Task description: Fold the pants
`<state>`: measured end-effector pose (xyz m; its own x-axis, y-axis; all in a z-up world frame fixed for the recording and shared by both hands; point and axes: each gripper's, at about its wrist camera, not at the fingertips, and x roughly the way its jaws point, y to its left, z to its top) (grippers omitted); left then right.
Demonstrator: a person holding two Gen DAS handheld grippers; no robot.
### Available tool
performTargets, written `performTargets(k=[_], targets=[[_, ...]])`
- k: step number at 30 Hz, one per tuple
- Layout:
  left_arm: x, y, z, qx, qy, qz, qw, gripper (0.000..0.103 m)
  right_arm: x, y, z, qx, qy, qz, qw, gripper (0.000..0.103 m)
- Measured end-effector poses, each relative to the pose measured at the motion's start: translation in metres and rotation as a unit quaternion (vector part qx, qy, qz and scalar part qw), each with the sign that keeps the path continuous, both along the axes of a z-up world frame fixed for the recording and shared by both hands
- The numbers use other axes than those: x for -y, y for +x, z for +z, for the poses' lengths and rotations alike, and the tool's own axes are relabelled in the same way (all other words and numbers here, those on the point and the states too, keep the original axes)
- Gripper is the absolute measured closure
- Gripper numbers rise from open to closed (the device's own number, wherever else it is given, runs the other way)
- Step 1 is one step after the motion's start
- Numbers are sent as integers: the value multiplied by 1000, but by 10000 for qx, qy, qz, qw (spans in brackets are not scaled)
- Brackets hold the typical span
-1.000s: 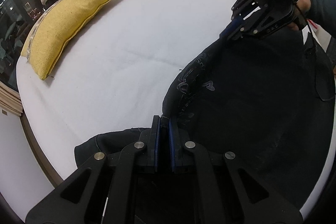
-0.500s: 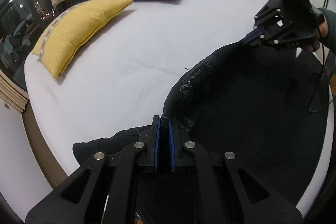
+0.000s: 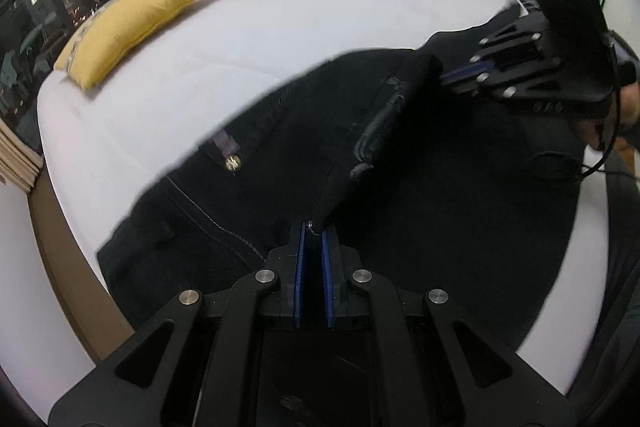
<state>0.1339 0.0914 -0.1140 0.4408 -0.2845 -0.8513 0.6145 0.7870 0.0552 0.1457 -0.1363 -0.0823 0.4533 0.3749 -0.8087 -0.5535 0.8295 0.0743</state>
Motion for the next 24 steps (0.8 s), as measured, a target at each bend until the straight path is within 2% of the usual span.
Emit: performTargets(k=[6,10,18,21,24], targets=[[2,-40,-9,-89,-13,-82,9999,97,-30,-26,-12,-122,171,218,9995,99],[-4,-61,-19,-101,189,-75,9997,97,-39,-46,-18,-209,185,399,9988,99],[-10,-97,-35,-35,657,-149,9977,97,-31,-103,-36,-393,-357,892,9946,100],[-8,-110,-37,58,908,-278,9955,97,-27,-120,-36,-343,-550,954,9933,100],[-8,-118,-32,36,932,-345,9950,97,-26,-130,-35,-217,-825,1041,9909,100]])
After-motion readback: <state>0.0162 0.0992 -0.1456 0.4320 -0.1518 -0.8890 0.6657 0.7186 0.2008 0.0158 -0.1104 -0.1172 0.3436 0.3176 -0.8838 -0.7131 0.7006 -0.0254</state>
